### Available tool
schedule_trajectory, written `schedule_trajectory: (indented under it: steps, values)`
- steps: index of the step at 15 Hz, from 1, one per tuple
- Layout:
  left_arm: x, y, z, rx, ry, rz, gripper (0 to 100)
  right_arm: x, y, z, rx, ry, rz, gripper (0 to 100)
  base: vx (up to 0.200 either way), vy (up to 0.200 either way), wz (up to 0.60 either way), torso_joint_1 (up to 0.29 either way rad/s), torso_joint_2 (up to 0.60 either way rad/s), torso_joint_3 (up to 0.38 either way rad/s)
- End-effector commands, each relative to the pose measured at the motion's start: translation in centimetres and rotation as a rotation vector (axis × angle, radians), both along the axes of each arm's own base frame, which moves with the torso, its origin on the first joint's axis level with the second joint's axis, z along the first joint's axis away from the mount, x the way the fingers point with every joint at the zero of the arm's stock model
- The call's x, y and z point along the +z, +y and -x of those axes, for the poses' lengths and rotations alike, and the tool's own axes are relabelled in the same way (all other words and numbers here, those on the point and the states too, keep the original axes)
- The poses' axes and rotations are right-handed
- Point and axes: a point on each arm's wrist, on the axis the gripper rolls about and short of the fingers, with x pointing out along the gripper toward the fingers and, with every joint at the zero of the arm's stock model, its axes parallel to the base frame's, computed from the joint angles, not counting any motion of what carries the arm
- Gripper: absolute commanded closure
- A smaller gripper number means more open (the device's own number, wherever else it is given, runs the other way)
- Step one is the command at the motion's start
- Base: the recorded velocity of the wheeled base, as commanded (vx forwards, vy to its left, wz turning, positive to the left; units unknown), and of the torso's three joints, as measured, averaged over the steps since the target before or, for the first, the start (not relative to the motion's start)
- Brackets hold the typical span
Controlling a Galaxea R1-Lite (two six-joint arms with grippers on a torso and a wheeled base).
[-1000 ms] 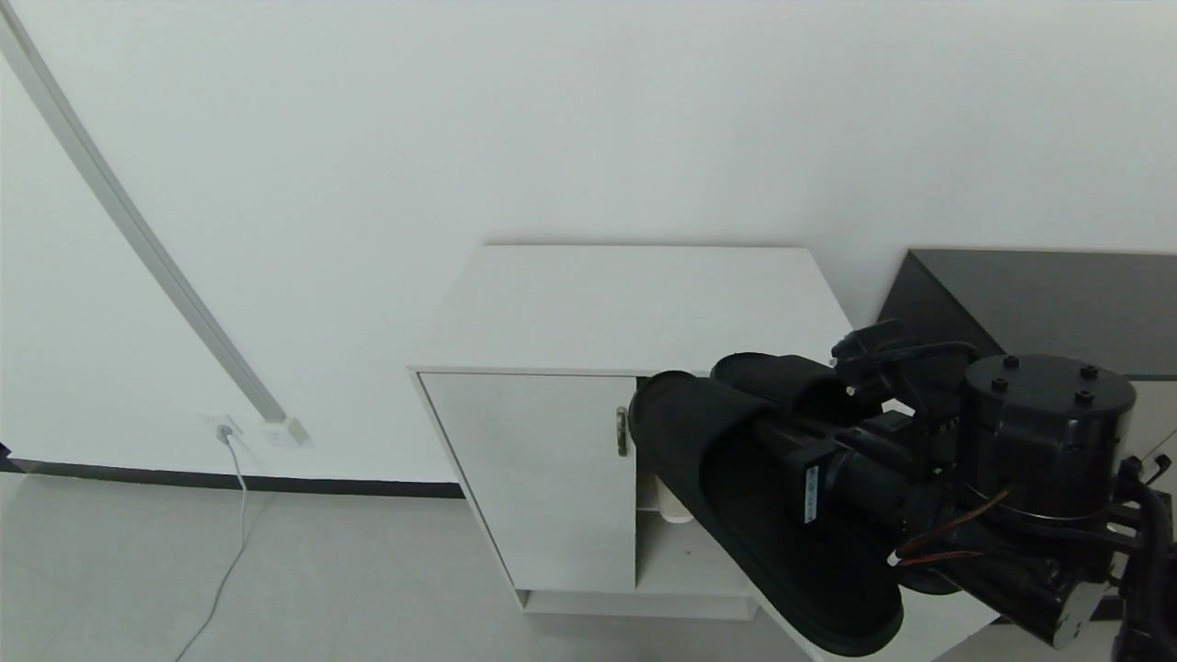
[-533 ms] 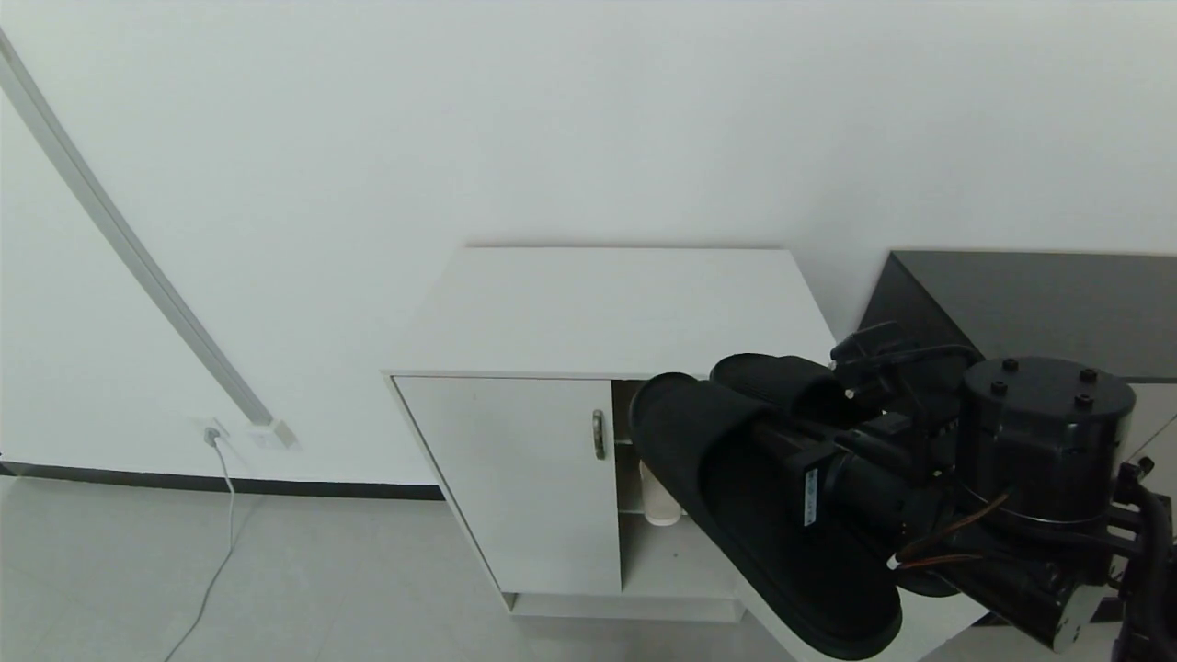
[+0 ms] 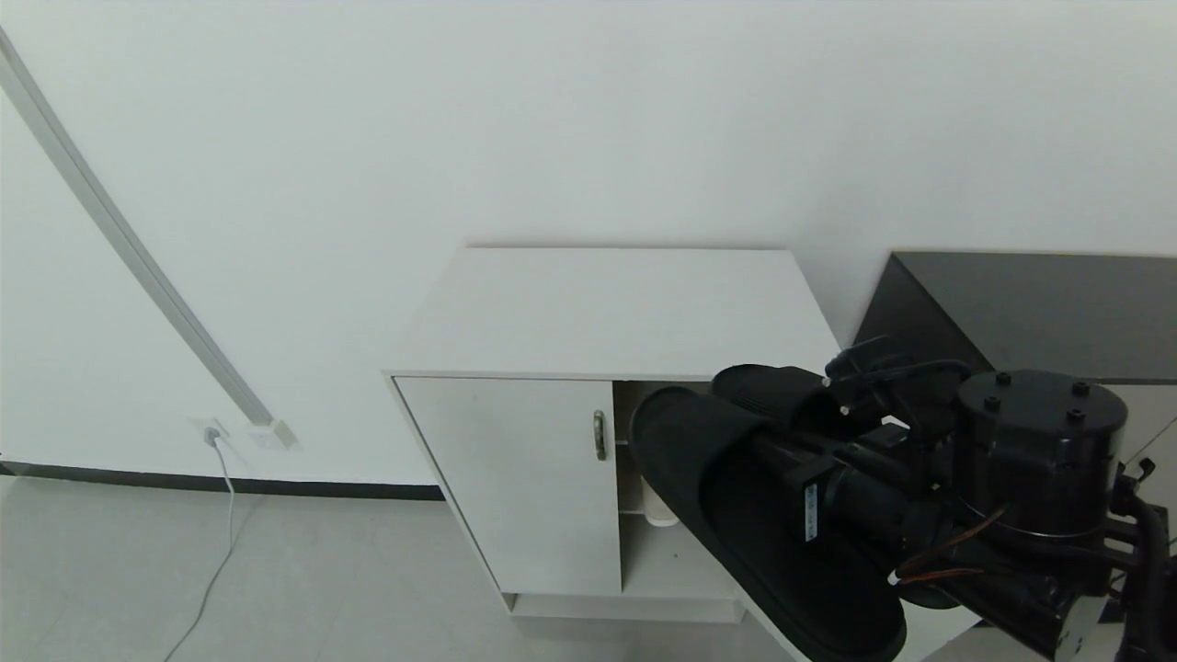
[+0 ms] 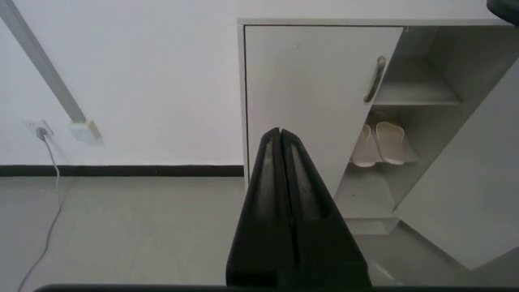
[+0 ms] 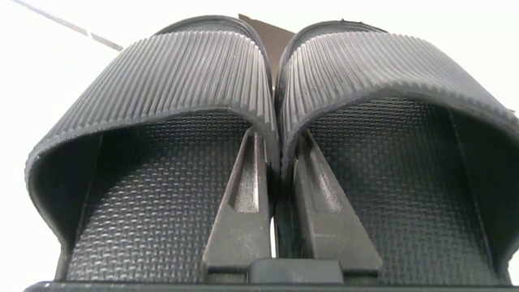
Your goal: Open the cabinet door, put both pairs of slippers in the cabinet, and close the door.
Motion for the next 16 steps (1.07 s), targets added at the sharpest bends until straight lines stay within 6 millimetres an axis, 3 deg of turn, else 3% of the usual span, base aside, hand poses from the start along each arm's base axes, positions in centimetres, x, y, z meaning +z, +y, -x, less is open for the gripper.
schedule_trajectory:
  steps: [1, 7, 16]
  values:
    - [0.00, 0.00, -0.01, -0.001, 0.001, 0.000, 100, -0.05, 0.11, -0.02, 0.001, 0.001, 0.001, 100, 0.000, 0.000, 0.00, 0.000, 0.00, 0.000]
    - [0.00, 0.00, -0.01, -0.001, 0.001, 0.000, 100, -0.14, 0.17, -0.08, 0.001, 0.003, 0.001, 100, 0.000, 0.000, 0.00, -0.016, 0.03, 0.020]
    - [0.00, 0.00, -0.01, -0.001, 0.001, 0.000, 100, -0.51, 0.24, -0.14, 0.001, 0.012, 0.011, 100, 0.000, 0.000, 0.00, -0.169, 0.39, 0.220]
